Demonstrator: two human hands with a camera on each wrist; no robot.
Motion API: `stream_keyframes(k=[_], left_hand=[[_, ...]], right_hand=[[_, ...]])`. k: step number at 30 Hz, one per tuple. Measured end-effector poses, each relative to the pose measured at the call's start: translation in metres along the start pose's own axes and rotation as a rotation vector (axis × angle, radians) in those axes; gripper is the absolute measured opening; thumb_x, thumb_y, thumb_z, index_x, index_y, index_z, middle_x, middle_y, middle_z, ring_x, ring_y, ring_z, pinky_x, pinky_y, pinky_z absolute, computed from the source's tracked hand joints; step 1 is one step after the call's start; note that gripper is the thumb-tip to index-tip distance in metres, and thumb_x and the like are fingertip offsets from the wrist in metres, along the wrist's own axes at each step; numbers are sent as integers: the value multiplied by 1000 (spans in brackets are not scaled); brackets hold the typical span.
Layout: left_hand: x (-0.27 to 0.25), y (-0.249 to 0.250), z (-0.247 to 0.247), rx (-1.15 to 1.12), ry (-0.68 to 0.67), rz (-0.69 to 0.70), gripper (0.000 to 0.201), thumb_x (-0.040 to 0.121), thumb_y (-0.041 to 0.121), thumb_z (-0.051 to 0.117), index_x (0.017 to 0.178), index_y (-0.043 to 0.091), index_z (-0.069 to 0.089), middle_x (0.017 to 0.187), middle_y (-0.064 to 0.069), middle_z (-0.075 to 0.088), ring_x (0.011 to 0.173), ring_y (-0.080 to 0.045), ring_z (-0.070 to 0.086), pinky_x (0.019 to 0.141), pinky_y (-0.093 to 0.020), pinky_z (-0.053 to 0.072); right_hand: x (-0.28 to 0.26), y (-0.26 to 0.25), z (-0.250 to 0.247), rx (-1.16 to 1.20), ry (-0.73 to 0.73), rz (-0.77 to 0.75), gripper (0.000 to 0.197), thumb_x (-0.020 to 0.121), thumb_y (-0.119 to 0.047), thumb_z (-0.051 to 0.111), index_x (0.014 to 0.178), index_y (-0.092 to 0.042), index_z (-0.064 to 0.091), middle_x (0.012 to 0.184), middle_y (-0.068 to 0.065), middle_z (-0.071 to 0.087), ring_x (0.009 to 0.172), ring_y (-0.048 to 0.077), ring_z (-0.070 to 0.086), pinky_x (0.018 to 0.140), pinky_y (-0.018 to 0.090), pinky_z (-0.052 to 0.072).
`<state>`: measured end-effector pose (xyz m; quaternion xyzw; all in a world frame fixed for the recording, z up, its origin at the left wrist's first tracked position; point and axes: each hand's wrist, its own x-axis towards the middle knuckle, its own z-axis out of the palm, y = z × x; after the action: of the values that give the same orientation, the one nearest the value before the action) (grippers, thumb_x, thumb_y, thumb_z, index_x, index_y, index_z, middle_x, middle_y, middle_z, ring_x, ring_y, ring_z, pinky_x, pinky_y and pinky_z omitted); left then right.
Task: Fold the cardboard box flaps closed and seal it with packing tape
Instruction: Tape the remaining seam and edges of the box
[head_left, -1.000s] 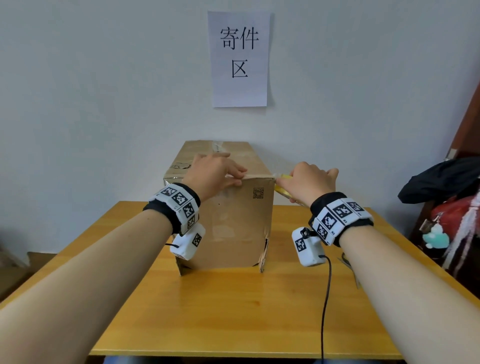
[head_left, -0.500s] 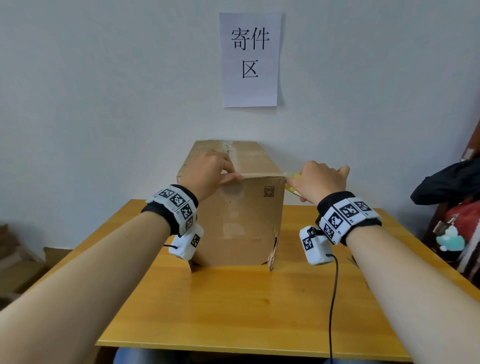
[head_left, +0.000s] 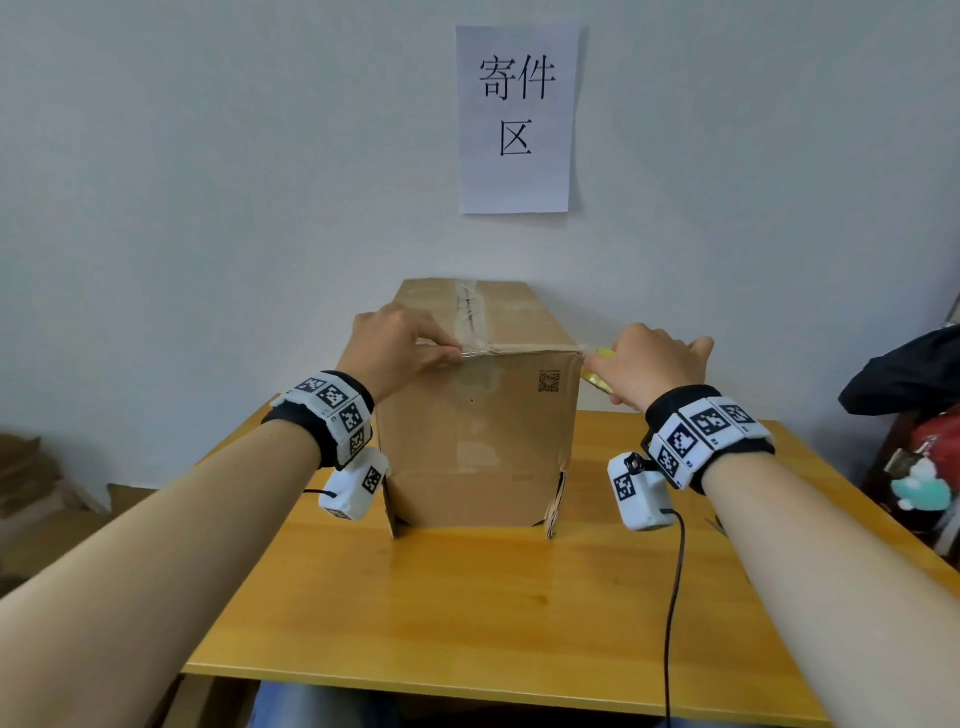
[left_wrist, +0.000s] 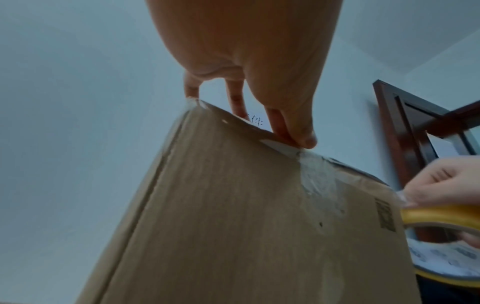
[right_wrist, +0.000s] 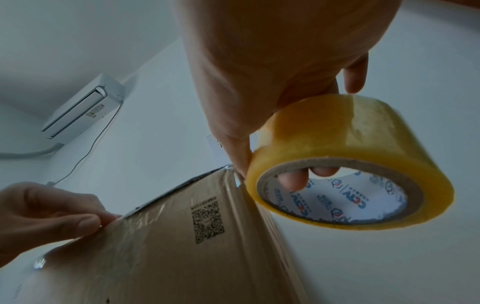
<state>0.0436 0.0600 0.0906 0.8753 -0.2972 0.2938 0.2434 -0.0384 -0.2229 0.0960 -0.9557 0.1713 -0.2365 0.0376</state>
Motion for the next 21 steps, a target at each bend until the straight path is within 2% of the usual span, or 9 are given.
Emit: stream_keyframes(k=[4, 7, 9, 11, 13, 16, 18, 21], left_hand=[[2, 14, 9, -46, 32, -149, 15, 76, 45, 80, 72, 33, 73, 79, 19, 64, 89, -8, 59, 89, -44, 46], [-1, 19, 11, 5, 11, -125, 19, 76, 42, 80, 71, 34, 64, 86, 18, 64, 95, -7, 57, 91, -42, 40], [0, 23, 10, 60, 9, -118, 26, 75, 48, 78, 70, 29, 61, 84, 16, 63, 91, -7, 56, 88, -40, 35], [3, 29, 12, 97, 18, -139, 39, 75, 59, 73, 68, 24, 57, 78, 13, 60, 81, -7, 53, 83, -38, 33], [8, 33, 15, 97, 36, -149, 45, 76, 62, 71, 63, 22, 53, 74, 11, 57, 76, -10, 52, 81, -37, 31], [11, 29, 18, 28, 31, -158, 41, 74, 53, 77, 61, 23, 54, 74, 11, 58, 79, -11, 53, 81, -36, 32], [10, 22, 15, -30, -4, -134, 33, 73, 46, 81, 63, 25, 59, 78, 13, 60, 83, -8, 53, 85, -39, 39], [7, 4, 10, -73, -50, -68, 15, 73, 40, 83, 69, 37, 69, 85, 20, 65, 92, -4, 57, 91, -48, 46]], right_hand=[[-1, 0, 2, 14, 10, 11, 50, 94, -50, 42, 61, -18, 60, 49, -5, 64, 62, 18, 58, 85, 44, 28], [-2, 1, 4, 25, 7, 19, 51, 94, -52, 42, 60, -19, 61, 48, -5, 64, 61, 17, 57, 83, 43, 26], [-2, 1, 5, 26, 4, 18, 52, 94, -52, 42, 60, -18, 62, 48, -5, 64, 61, 17, 57, 82, 43, 26], [-2, 0, 6, 22, 1, 17, 51, 94, -52, 42, 62, -18, 64, 48, -5, 65, 62, 18, 58, 82, 43, 26], [-1, 1, 6, 26, -5, 19, 52, 94, -53, 42, 63, -18, 64, 48, -5, 64, 62, 18, 58, 82, 43, 26], [0, 4, 6, 40, -18, 27, 51, 93, -53, 42, 60, -18, 61, 48, -5, 64, 62, 17, 56, 82, 43, 25], [-1, 4, 4, 43, -24, 29, 51, 93, -53, 42, 60, -19, 59, 48, -5, 64, 61, 17, 56, 82, 43, 25], [-2, 0, 6, 39, -10, 36, 51, 94, -52, 42, 59, -19, 59, 49, -4, 65, 60, 18, 56, 85, 44, 27]])
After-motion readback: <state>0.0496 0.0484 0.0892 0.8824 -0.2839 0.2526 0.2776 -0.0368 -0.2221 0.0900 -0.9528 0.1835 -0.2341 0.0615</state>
